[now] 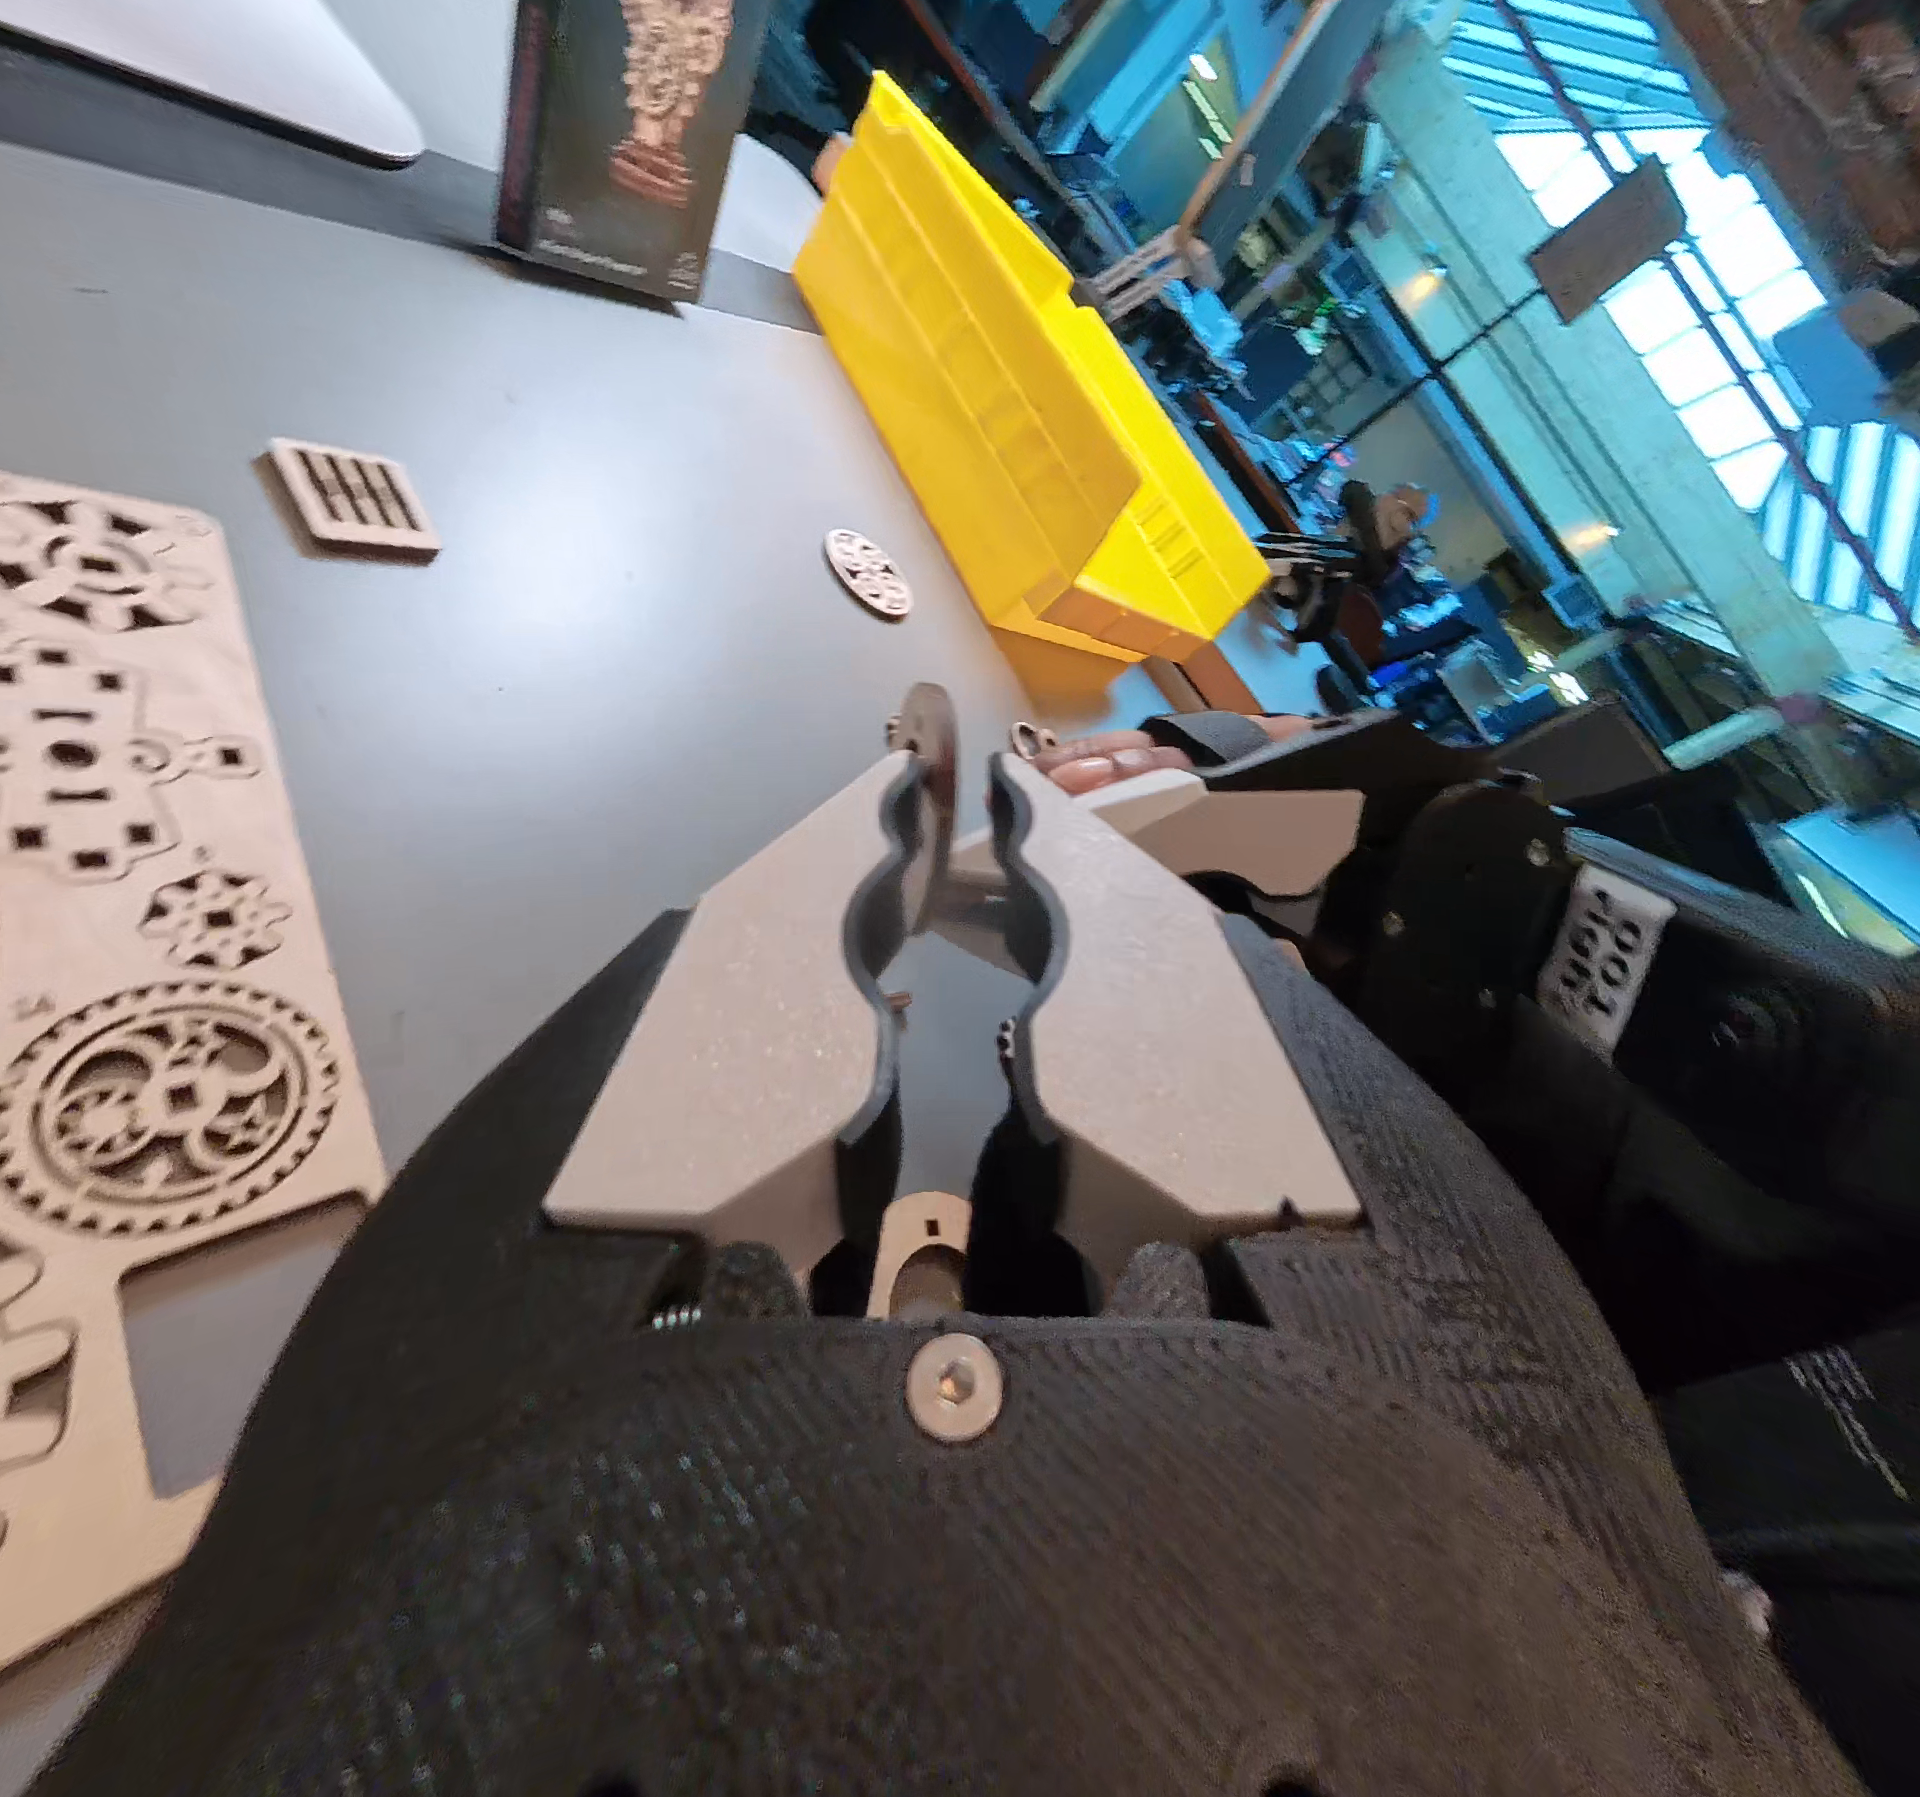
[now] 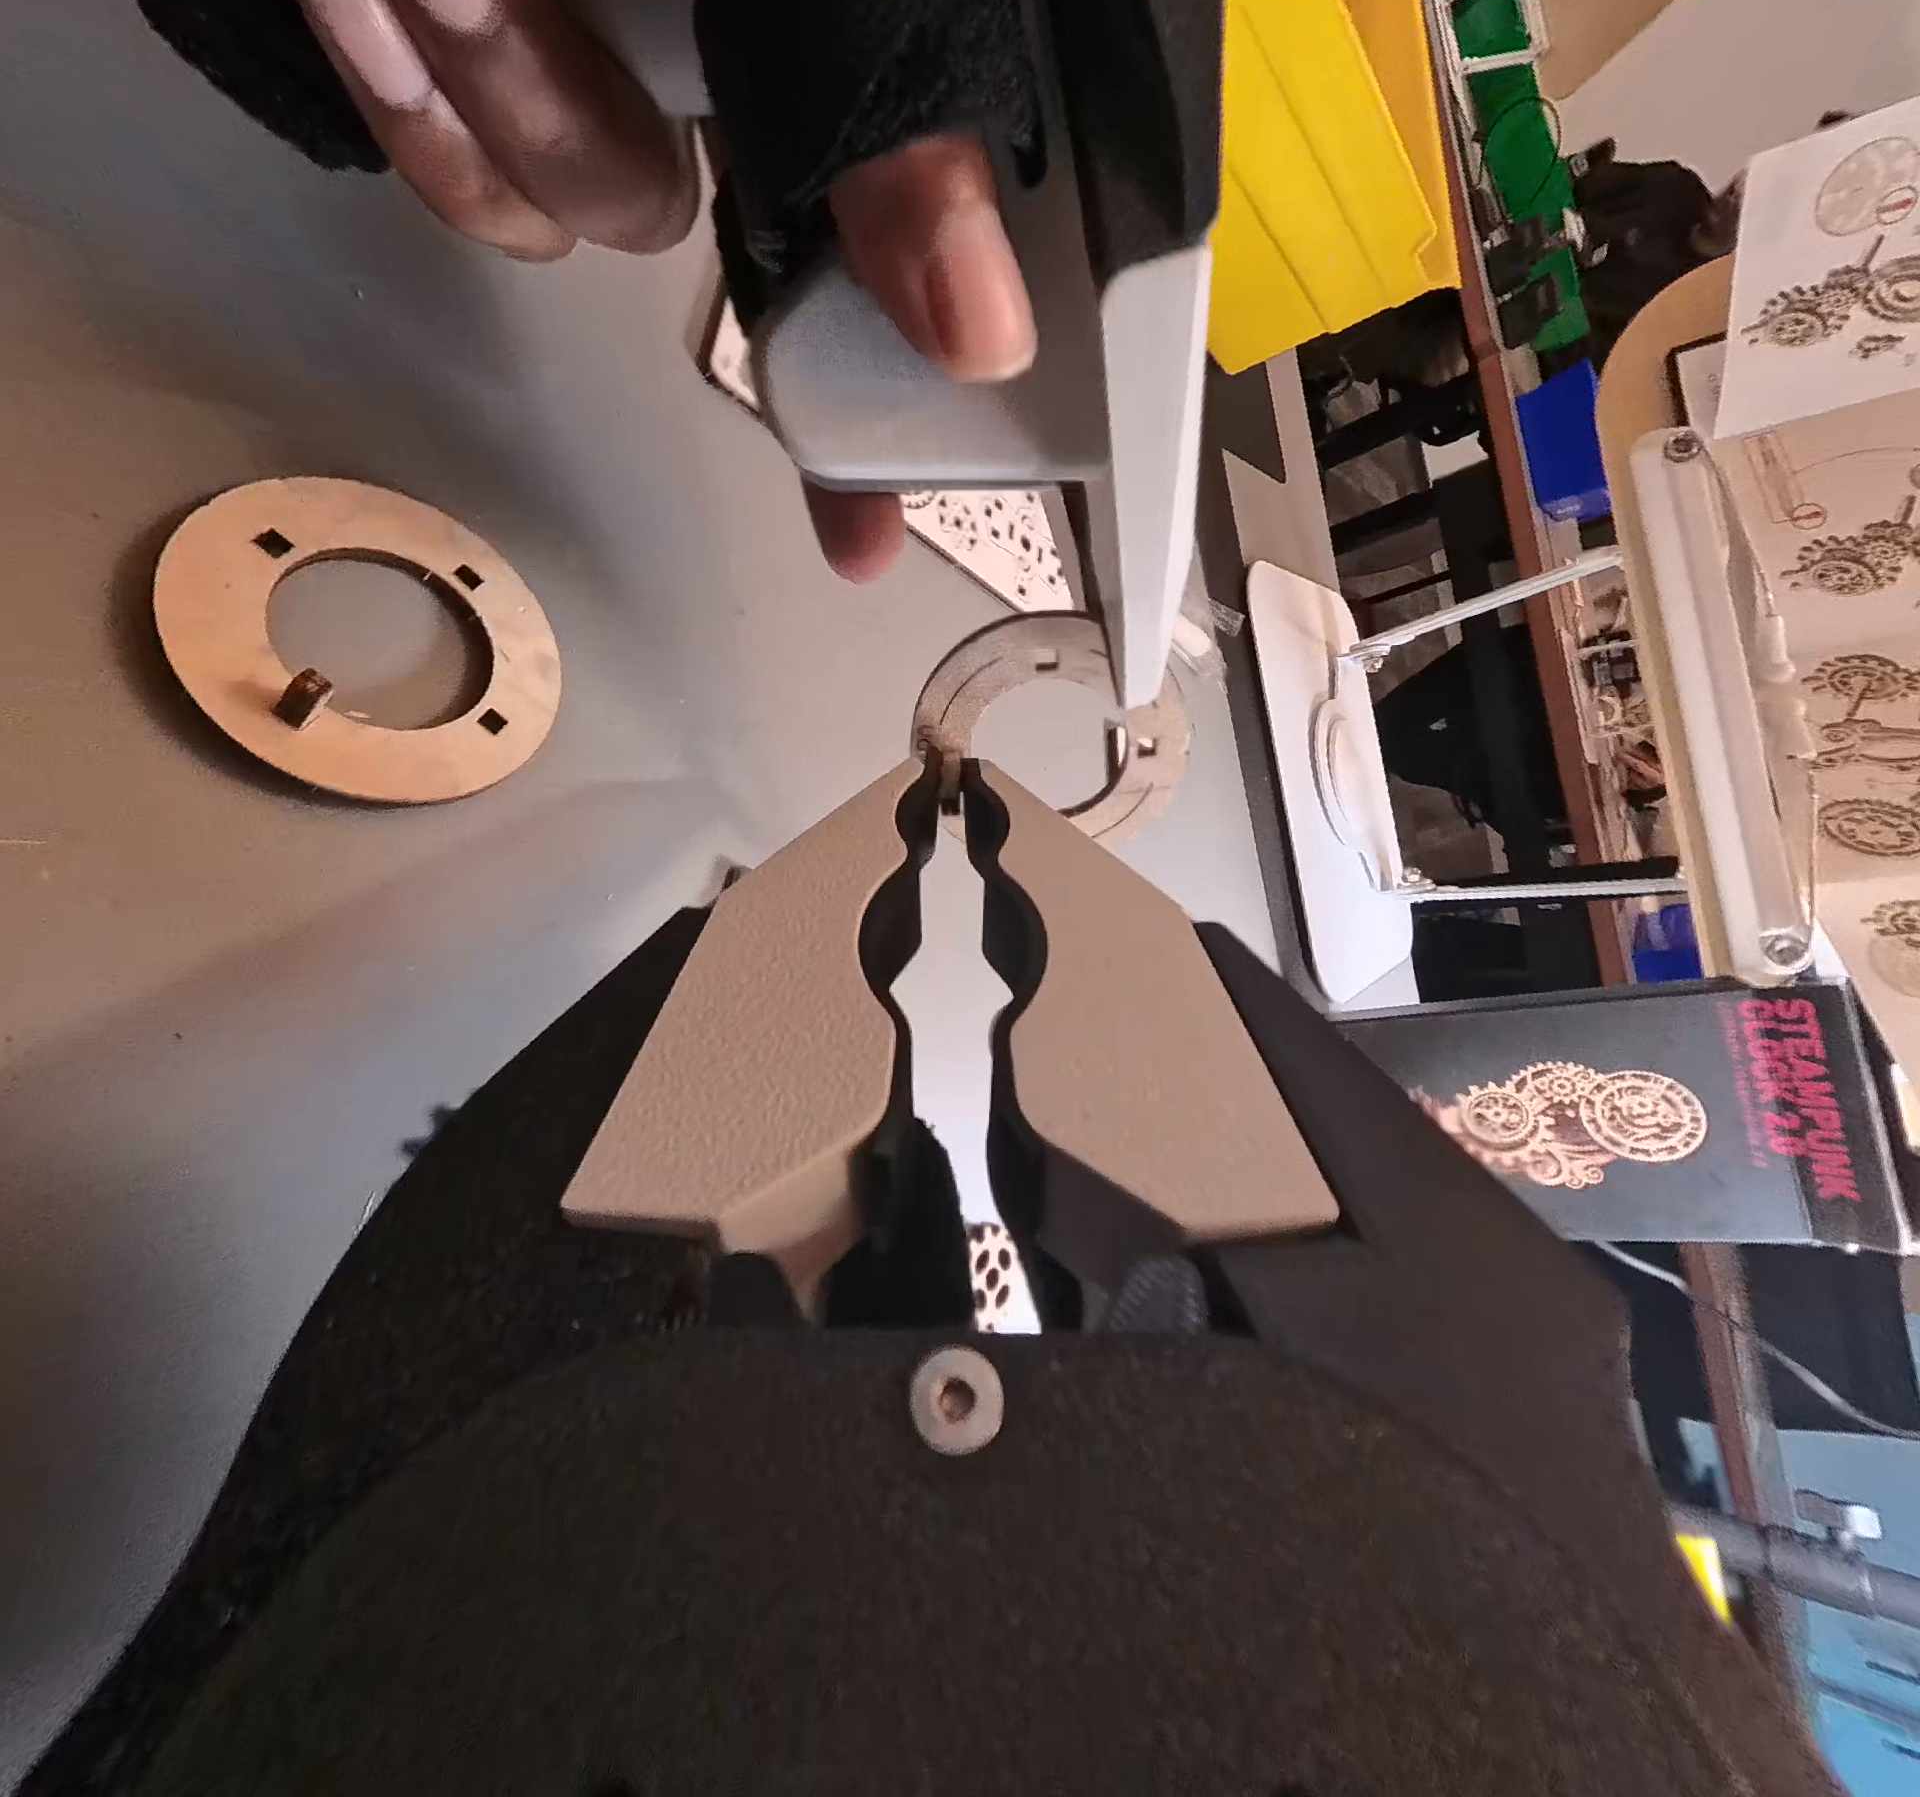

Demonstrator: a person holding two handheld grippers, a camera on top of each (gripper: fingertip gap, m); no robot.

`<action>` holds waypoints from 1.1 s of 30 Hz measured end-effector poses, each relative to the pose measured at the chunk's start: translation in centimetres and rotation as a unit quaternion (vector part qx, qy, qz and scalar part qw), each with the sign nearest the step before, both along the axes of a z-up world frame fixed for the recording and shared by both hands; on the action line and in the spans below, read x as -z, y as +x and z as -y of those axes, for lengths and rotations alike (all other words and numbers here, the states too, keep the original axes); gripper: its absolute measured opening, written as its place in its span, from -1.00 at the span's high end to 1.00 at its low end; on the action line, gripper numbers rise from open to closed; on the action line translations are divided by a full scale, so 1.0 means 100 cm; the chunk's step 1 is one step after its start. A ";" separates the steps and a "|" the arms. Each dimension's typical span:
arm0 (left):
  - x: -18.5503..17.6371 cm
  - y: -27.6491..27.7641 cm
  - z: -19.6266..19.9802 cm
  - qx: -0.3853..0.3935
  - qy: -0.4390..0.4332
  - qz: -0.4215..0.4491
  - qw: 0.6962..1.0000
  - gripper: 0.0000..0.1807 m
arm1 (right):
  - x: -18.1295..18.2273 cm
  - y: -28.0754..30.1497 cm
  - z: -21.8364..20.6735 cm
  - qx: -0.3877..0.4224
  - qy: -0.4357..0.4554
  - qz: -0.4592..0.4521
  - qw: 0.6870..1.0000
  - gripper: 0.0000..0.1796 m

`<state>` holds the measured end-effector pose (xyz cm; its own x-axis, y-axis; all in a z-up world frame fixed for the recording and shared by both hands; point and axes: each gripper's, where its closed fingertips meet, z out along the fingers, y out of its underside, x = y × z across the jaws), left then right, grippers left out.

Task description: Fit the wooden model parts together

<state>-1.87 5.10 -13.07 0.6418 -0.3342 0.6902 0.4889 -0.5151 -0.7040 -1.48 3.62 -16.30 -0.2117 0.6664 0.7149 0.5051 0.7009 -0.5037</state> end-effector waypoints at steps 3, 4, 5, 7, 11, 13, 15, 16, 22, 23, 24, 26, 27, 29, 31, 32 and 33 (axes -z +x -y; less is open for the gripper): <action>-0.016 0.004 0.003 0.037 0.039 -0.007 0.999 0.56 | -0.019 0.002 -0.004 0.013 -0.114 -0.043 0.993 0.98; -0.020 0.005 0.004 0.047 0.052 -0.020 0.997 0.57 | -0.031 0.003 -0.005 0.013 -0.171 -0.071 0.983 0.99; -0.024 0.008 0.005 0.057 0.062 -0.033 0.996 0.57 | -0.044 0.005 -0.007 0.013 -0.233 -0.095 0.968 0.99; -0.030 0.014 0.005 0.074 0.076 -0.047 0.993 0.58 | -0.065 0.008 -0.010 0.005 -0.345 -0.127 0.930 0.98; -0.040 0.024 0.003 0.083 0.096 -0.056 0.990 0.64 | -0.076 0.012 -0.011 -0.006 -0.391 -0.148 0.908 0.98; -0.041 0.026 0.004 0.089 0.100 -0.067 0.989 0.72 | -0.073 0.011 -0.012 0.001 -0.365 -0.148 0.919 0.98; -0.042 0.026 0.006 0.093 0.102 -0.070 0.988 0.75 | -0.073 0.011 -0.011 0.001 -0.341 -0.146 0.929 0.98; -0.045 0.026 0.007 0.092 0.110 -0.067 0.987 0.78 | -0.073 0.011 -0.010 0.000 -0.329 -0.142 0.933 0.98; -0.047 0.023 0.008 0.087 0.115 -0.064 0.987 0.79 | -0.063 0.009 -0.004 0.002 -0.239 -0.121 0.964 0.98; -0.044 0.022 0.007 0.085 0.110 -0.069 0.988 0.84 | -0.062 0.008 -0.003 0.001 -0.218 -0.119 0.969 0.98; -0.041 0.020 0.006 0.077 0.105 -0.079 0.988 0.93 | -0.061 0.008 -0.001 0.002 -0.200 -0.118 0.973 0.98; -0.038 0.018 0.005 0.071 0.104 -0.095 0.988 0.94 | -0.060 0.006 0.000 0.007 -0.162 -0.115 0.980 0.98; -0.037 0.016 0.005 0.067 0.100 -0.102 0.987 0.95 | -0.059 0.005 0.000 0.008 -0.142 -0.113 0.983 0.98; -0.030 0.013 0.004 0.063 0.087 -0.129 0.986 0.98 | -0.056 0.004 0.000 0.012 -0.101 -0.106 0.989 0.98; -0.021 0.011 0.003 0.061 0.069 -0.168 0.981 0.98 | -0.049 0.002 -0.001 0.015 -0.058 -0.093 0.994 0.98; -0.016 0.009 0.003 0.060 0.062 -0.203 0.975 0.98 | -0.043 0.001 -0.002 0.019 -0.041 -0.083 0.996 0.98; -0.011 0.008 0.002 0.058 0.055 -0.234 0.969 0.98 | -0.038 0.001 -0.003 0.022 -0.023 -0.074 0.997 0.98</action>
<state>-1.04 4.94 -11.96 0.8296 -0.4771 0.2900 0.0472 -0.4576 -0.8879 -1.42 3.92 -12.47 -0.0761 0.7053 0.7048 0.4522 0.6544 -0.6060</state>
